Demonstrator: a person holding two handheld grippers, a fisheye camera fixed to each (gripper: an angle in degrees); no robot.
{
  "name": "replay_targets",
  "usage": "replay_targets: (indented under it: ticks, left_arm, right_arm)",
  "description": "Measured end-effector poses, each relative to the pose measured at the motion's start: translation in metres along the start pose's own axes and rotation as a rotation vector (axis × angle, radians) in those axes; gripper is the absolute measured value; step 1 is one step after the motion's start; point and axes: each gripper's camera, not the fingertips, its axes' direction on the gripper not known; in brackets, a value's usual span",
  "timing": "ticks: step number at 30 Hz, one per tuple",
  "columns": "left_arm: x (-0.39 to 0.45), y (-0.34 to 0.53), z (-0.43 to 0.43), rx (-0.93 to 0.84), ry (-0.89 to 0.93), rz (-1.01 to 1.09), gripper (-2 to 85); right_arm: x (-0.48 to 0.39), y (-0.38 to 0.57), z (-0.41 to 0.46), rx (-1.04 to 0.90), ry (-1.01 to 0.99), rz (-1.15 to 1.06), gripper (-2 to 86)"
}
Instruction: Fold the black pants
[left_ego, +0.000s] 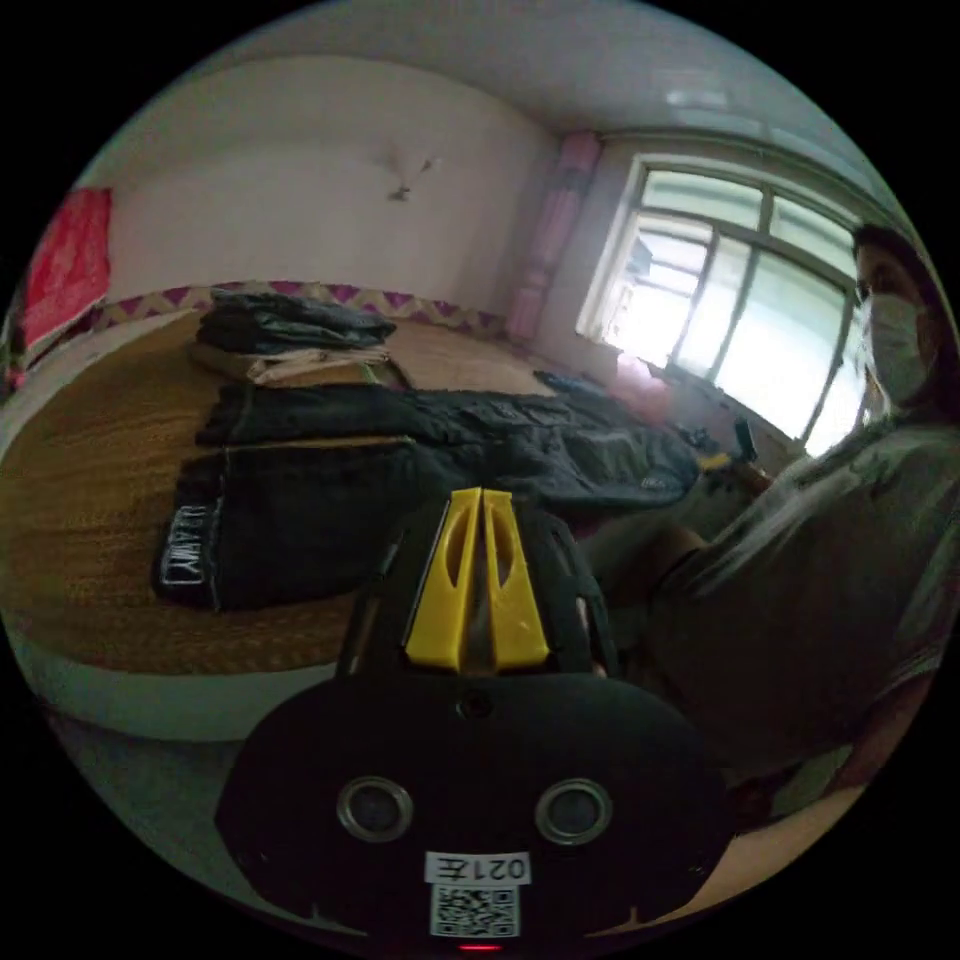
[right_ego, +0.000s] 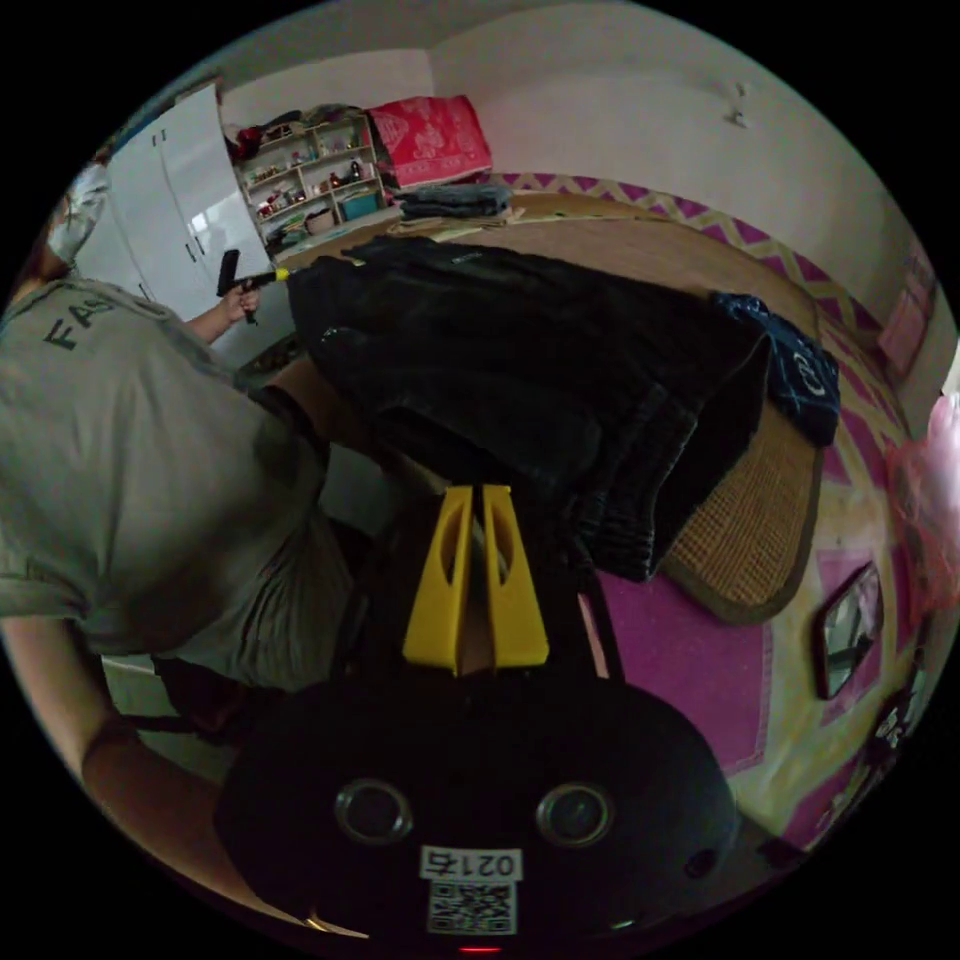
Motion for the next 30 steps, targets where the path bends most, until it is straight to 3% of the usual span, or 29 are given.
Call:
replay_targets:
  ticks: [2,5,6,7,9,11,15,21,24,27,30]
  left_arm:
    - [-0.017,-0.007,-0.006,0.033,-0.173,-0.098,-0.4]
    - [-0.040,-0.021,0.023,-0.198,-0.359,-0.141,1.5]
    - [-0.045,-0.023,0.035,-0.271,-0.409,-0.136,2.1]
    - [-0.045,-0.025,0.035,-0.237,-0.407,-0.126,2.1]
    - [-0.050,-0.035,0.044,-0.278,-0.454,-0.140,1.8]
    - [-0.053,-0.043,0.051,-0.301,-0.498,-0.134,1.6]
    - [-0.063,-0.059,0.064,-0.334,-0.581,-0.120,2.1]
    - [-0.072,-0.055,0.042,-0.264,-0.547,-0.326,0.6]
    - [-0.041,-0.064,0.027,-0.086,-0.390,-0.197,-0.6]
    - [-0.019,-0.088,0.052,-0.141,-0.259,-0.108,-0.8]
    - [-0.008,-0.109,0.107,-0.281,-0.126,-0.050,-0.4]
  right_arm:
    - [-0.002,-0.004,0.009,-0.091,0.020,0.003,5.9]
    - [-0.005,-0.013,-0.003,-0.172,-0.001,-0.049,8.8]
    - [-0.002,-0.019,-0.018,-0.127,0.003,-0.043,8.7]
    - [0.001,-0.022,-0.028,-0.079,0.005,-0.031,8.4]
    - [0.019,-0.037,-0.054,0.163,-0.026,0.066,4.8]
    - [0.034,-0.056,-0.044,0.200,-0.003,0.162,1.8]
    - [0.053,-0.107,0.044,-0.112,0.245,0.270,-0.4]
    - [0.055,-0.119,0.065,-0.177,0.232,0.286,-0.8]
    - [0.057,-0.117,0.037,-0.045,0.174,0.318,-0.8]
    - [0.075,-0.122,0.009,0.159,0.198,0.405,-0.7]
    - [0.090,-0.158,0.028,0.146,0.195,0.357,-0.7]
